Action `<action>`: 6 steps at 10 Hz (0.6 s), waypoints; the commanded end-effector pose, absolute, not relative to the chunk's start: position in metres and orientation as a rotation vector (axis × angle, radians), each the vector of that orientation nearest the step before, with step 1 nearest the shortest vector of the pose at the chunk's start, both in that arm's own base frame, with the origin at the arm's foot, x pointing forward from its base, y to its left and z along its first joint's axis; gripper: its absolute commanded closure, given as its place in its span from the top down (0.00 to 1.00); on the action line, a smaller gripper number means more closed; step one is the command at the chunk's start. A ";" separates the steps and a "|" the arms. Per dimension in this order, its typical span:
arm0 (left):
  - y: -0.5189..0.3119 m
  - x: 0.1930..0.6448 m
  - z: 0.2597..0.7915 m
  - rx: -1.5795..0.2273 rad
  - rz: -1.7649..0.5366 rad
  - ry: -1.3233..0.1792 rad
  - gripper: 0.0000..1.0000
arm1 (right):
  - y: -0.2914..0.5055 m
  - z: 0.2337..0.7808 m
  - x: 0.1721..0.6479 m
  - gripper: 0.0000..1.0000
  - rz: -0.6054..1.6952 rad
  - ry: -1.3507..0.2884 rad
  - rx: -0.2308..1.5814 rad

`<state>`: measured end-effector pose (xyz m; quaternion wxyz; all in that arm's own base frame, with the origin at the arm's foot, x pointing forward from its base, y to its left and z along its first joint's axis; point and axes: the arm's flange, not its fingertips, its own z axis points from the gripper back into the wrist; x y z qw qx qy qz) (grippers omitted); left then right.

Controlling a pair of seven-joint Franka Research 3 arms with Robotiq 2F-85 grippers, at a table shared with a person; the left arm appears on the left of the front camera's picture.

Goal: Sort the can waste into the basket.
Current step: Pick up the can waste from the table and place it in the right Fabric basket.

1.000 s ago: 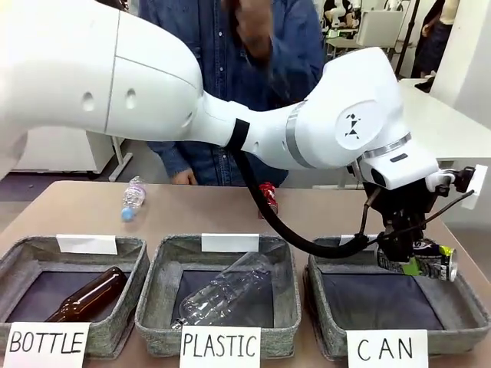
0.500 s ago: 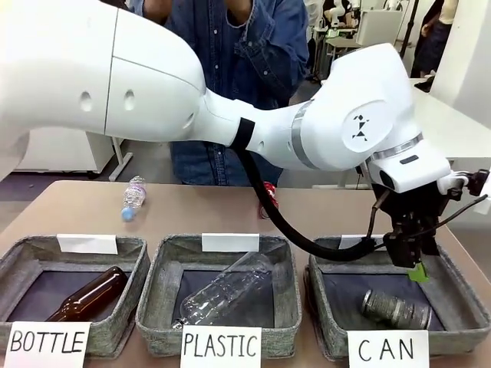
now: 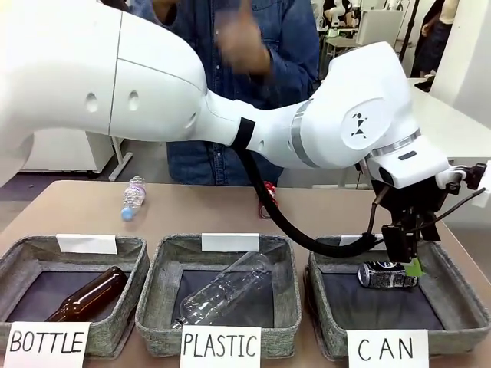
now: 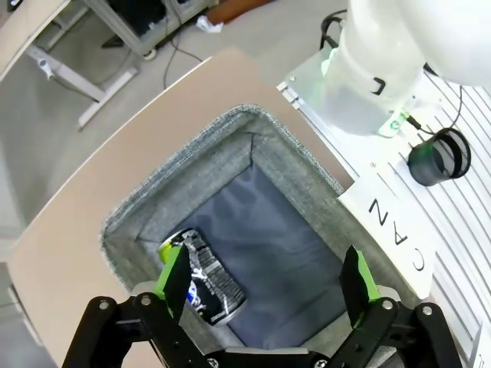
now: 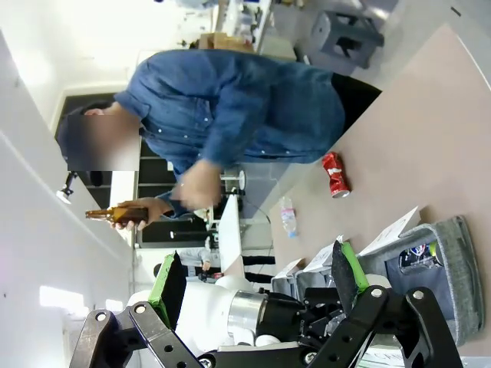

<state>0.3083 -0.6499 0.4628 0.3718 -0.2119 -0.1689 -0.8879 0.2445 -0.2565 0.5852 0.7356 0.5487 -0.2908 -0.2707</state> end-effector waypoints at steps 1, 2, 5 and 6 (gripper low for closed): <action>-0.647 0.310 0.466 -0.547 -2.244 -0.437 1.00 | -0.256 0.587 0.244 1.00 -0.603 -0.659 1.208; -0.646 0.312 0.466 -0.556 -2.234 -0.434 1.00 | -0.256 0.587 0.244 1.00 -0.603 -0.659 1.208; -0.640 0.306 0.467 -0.558 -2.224 -0.370 1.00 | -0.256 0.587 0.244 1.00 -0.603 -0.659 1.208; -0.645 0.315 0.461 -0.547 -2.256 -0.401 1.00 | -0.256 0.587 0.244 1.00 -0.603 -0.659 1.208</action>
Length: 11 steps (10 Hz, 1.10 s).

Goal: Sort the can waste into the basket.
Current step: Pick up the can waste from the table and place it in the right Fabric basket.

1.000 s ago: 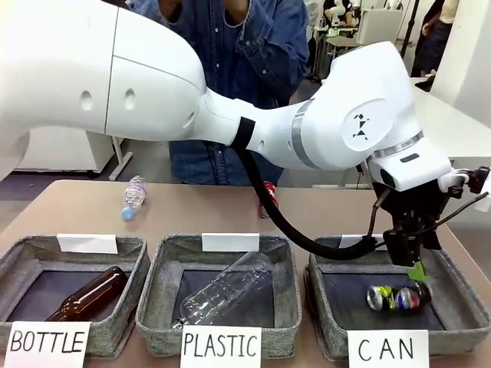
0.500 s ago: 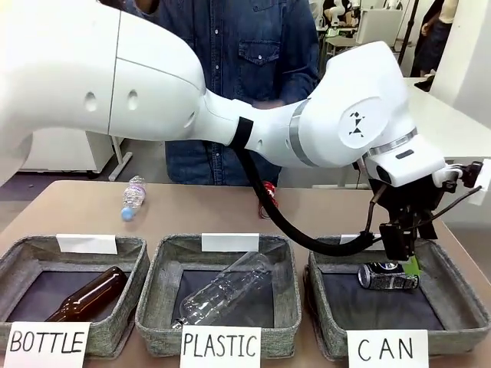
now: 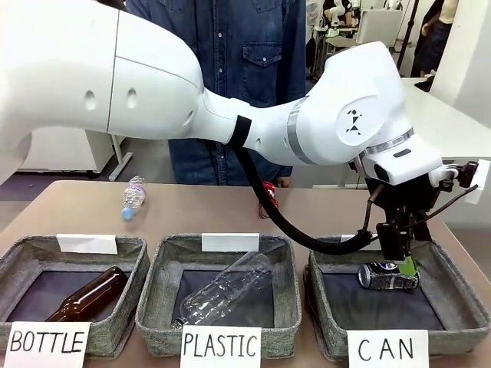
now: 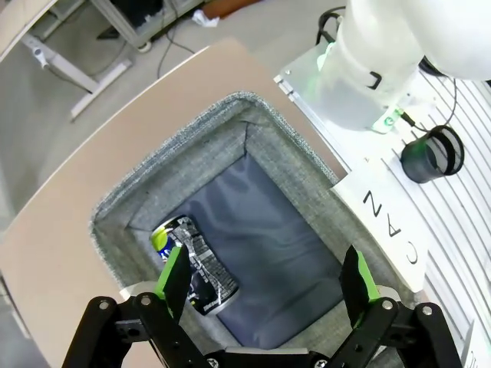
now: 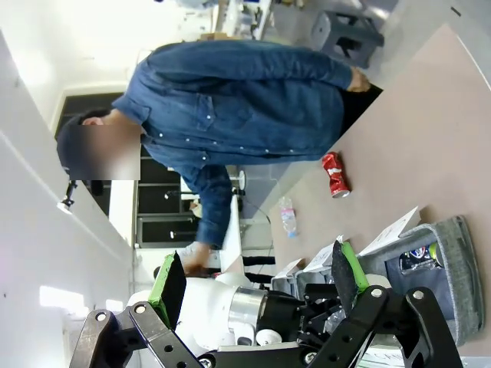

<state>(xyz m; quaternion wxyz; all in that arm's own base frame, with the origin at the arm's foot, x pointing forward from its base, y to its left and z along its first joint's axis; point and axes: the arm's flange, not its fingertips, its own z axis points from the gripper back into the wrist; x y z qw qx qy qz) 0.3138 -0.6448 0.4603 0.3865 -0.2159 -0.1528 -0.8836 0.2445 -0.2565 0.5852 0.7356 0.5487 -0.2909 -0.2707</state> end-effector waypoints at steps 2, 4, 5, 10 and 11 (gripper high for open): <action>-0.645 0.315 0.461 -0.547 -2.256 -0.401 1.00 | -0.256 0.587 0.244 1.00 -0.603 -0.659 1.208; -0.645 0.315 0.461 -0.547 -2.256 -0.401 1.00 | -0.256 0.587 0.244 1.00 -0.603 -0.659 1.208; -0.645 0.315 0.461 -0.547 -2.256 -0.401 1.00 | -0.256 0.587 0.244 1.00 -0.603 -0.659 1.208; -0.577 0.336 0.483 -0.508 -2.056 -0.197 1.00 | -0.256 0.587 0.244 1.00 -0.603 -0.659 1.208; -0.530 0.346 0.498 -0.492 -1.920 -0.154 1.00 | -0.256 0.587 0.244 1.00 -0.603 -0.659 1.208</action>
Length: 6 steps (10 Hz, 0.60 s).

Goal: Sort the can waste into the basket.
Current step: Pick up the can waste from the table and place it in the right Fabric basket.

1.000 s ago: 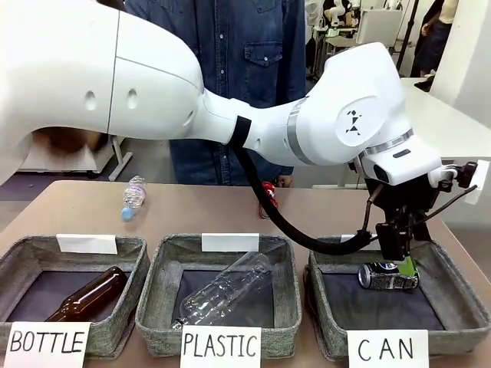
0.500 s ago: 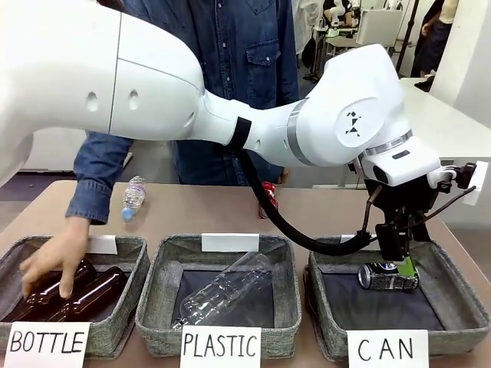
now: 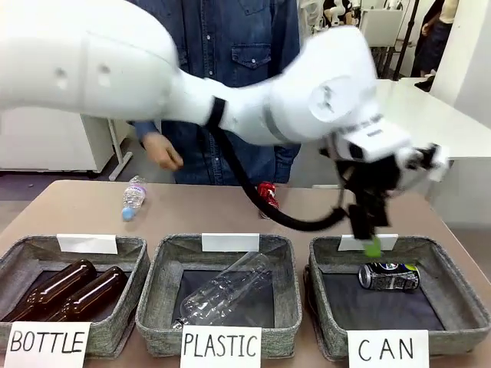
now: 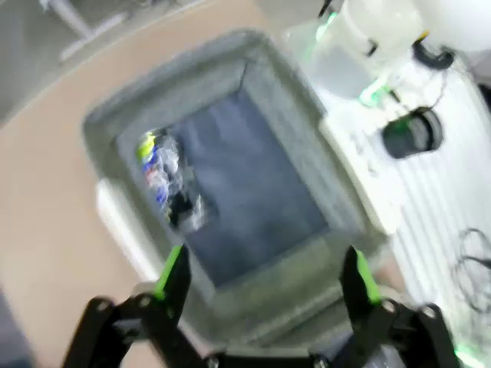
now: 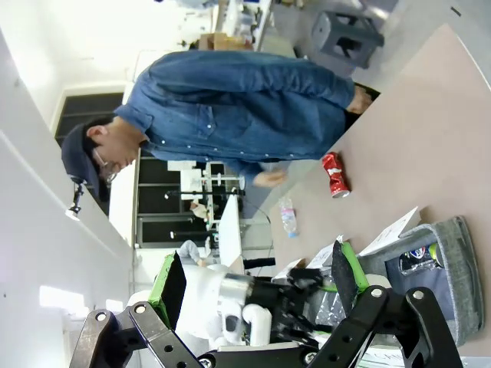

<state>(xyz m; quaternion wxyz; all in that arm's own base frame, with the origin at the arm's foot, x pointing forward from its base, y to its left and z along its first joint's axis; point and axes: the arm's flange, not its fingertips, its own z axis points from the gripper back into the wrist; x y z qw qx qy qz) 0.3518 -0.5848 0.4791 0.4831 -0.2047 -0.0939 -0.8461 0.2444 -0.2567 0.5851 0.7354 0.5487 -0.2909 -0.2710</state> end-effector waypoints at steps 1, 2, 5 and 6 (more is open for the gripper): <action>-0.479 0.354 0.512 -0.495 -1.782 -0.147 1.00 | -0.257 0.585 0.244 1.00 -0.595 -0.639 1.206; -0.415 0.359 0.526 -0.483 -1.620 -0.185 1.00 | -0.232 0.591 0.249 1.00 -0.496 -0.601 1.164; -0.229 0.350 0.557 -0.618 -1.134 -0.203 1.00 | -0.139 0.595 0.273 1.00 -0.252 -0.474 1.175; -0.163 0.348 0.561 -0.673 -0.904 -0.272 1.00 | -0.099 0.587 0.281 1.00 -0.190 -0.412 1.160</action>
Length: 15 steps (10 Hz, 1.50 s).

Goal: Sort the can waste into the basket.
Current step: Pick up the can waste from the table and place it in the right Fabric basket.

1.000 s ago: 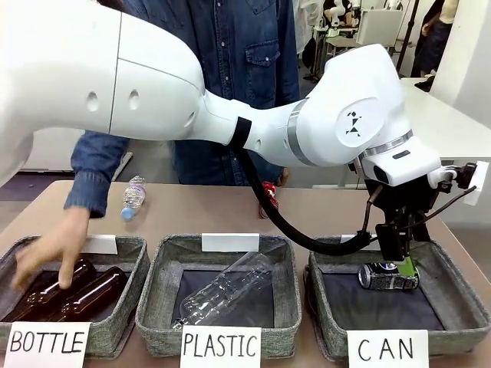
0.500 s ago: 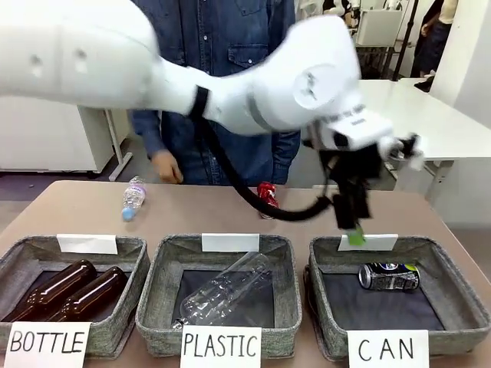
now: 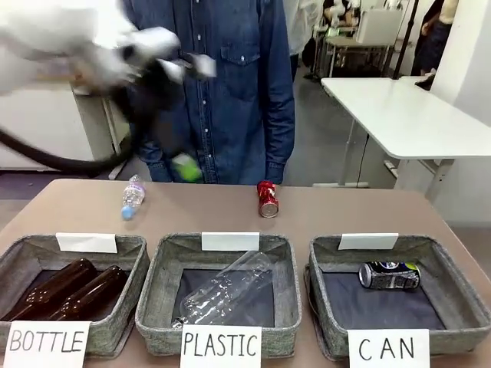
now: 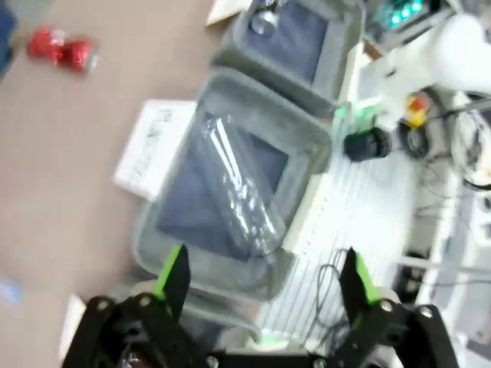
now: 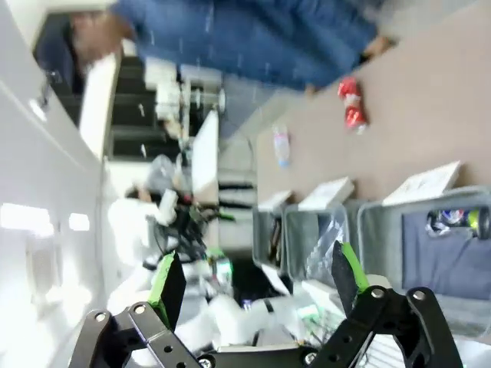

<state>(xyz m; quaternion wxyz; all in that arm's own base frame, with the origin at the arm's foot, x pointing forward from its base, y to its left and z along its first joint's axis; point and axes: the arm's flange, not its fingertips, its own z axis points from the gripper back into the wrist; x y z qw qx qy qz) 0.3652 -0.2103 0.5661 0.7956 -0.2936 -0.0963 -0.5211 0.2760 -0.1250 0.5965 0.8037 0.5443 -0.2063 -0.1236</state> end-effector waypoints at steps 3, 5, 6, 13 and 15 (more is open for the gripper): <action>-0.004 0.355 0.542 -1.187 -0.341 -0.387 1.00 | 0.008 0.559 0.293 1.00 -0.033 -0.241 1.157; 0.064 0.355 0.499 -1.507 -0.144 -0.434 1.00 | 0.051 0.552 0.304 1.00 -0.059 -0.117 1.227; 0.079 0.350 0.484 -1.542 -0.108 -0.475 1.00 | 0.056 0.549 0.306 1.00 -0.108 -0.093 1.233; 0.088 0.346 0.494 -1.287 -0.317 -0.314 1.00 | 0.057 0.544 0.297 1.00 -0.030 -0.107 1.199; 0.088 0.346 0.494 -1.287 -0.317 -0.314 1.00 | 0.057 0.544 0.297 1.00 -0.030 -0.107 1.199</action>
